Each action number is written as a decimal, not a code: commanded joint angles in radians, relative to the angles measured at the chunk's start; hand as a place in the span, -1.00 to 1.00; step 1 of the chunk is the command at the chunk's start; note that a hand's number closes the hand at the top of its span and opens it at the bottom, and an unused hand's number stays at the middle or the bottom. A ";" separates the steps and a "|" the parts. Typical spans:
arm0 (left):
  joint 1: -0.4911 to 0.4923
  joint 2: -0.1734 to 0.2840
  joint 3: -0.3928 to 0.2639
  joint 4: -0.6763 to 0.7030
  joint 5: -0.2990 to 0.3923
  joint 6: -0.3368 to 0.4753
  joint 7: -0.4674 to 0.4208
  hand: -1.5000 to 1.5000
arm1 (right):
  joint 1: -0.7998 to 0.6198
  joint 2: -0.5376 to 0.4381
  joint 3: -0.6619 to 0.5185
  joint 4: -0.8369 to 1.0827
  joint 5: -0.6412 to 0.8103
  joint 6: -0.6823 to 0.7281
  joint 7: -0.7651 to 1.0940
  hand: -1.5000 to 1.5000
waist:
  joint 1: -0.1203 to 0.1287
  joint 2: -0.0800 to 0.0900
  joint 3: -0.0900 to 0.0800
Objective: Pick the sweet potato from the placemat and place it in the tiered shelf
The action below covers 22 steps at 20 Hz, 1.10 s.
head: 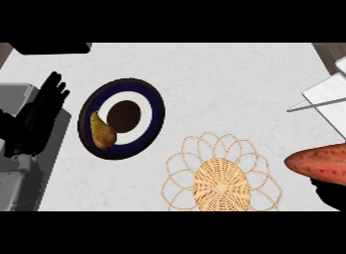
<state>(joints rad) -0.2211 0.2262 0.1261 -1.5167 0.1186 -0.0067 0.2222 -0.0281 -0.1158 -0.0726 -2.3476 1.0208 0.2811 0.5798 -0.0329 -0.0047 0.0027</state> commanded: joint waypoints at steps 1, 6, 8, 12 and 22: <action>0.003 -0.014 -0.008 -0.020 -0.004 0.016 0.019 0.00 | -0.064 0.002 -0.203 -0.061 -0.303 0.068 -0.014 1.00 | -0.001 -0.005 0.002; 0.019 0.003 -0.002 -0.019 -0.007 0.001 0.002 0.00 | -0.117 -0.096 -0.475 0.073 -0.513 0.128 -0.114 1.00 | -0.015 -0.007 0.001; 0.009 0.014 0.020 0.006 0.013 -0.014 -0.001 0.00 | -0.123 -0.169 -0.610 0.159 -0.640 0.146 -0.175 1.00 | -0.008 -0.002 0.000; 0.019 -0.004 -0.010 -0.035 -0.010 0.003 0.020 0.00 | -0.165 -0.363 -0.806 0.398 -0.800 0.216 -0.263 1.00 | 0.016 0.000 -0.001; -0.042 -0.017 -0.007 -0.005 0.000 -0.021 0.027 0.00 | -0.079 -0.492 -0.860 0.735 -0.794 0.199 -0.557 1.00 | 0.030 0.004 -0.003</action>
<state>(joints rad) -0.2389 0.2090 0.1121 -1.5272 0.1094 -0.0138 0.2420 -0.1273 -0.5832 -0.9209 -1.6807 0.2362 0.4954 0.0868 -0.0059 -0.0006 0.0007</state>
